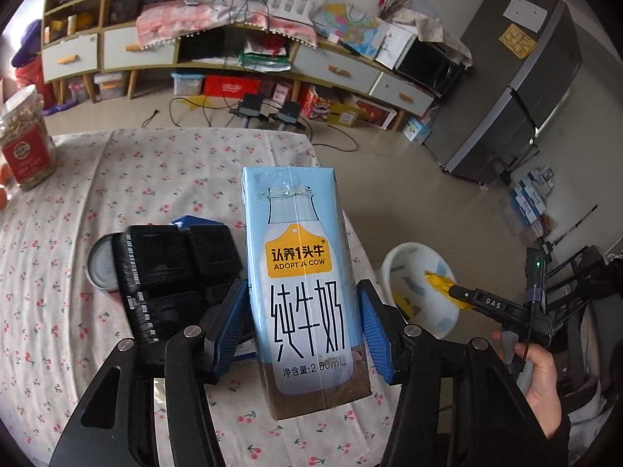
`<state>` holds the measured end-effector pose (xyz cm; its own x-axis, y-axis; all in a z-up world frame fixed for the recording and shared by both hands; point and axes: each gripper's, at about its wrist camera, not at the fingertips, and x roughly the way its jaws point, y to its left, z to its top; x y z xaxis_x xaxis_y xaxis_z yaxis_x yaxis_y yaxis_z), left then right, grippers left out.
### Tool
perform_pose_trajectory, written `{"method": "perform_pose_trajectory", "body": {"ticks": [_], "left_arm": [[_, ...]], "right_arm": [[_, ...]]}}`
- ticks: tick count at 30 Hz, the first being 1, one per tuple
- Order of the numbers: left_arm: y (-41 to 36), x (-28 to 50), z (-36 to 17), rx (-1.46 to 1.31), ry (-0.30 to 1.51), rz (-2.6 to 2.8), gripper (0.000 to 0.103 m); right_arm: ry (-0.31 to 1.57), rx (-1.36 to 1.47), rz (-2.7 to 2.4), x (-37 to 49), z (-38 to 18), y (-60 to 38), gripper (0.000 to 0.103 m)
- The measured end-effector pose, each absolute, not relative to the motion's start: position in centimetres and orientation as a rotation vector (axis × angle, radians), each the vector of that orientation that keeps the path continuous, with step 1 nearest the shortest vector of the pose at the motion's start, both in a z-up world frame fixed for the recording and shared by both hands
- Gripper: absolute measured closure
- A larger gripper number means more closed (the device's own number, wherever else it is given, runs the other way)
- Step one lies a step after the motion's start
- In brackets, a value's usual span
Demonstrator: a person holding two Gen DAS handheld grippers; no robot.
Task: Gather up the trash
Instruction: 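Carry the yellow packet over the bin and open the right tool, then carry the milk carton over the bin and open the left tool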
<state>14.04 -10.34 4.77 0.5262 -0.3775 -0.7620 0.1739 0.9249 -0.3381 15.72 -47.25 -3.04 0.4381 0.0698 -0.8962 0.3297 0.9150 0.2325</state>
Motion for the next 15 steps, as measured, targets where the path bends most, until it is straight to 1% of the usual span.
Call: {"method": "perform_pose_trajectory", "body": {"ticks": [1, 8, 15], "left_arm": [[-11.5, 14.2, 4.5, -0.223, 0.972, -0.348, 0.045], [-18.4, 15.6, 2.3, -0.168, 1.033, -0.445, 0.044], [-24.9, 17.4, -0.4, -0.107, 1.088, -0.515, 0.044]], "right_arm": [[1.115, 0.418, -0.152, 15.7, -3.1, -47.4, 0.034], [1.104, 0.403, -0.208, 14.0, -2.3, -48.7, 0.034], [1.052, 0.412, -0.242, 10.6, -0.8, -51.2, 0.032]]}}
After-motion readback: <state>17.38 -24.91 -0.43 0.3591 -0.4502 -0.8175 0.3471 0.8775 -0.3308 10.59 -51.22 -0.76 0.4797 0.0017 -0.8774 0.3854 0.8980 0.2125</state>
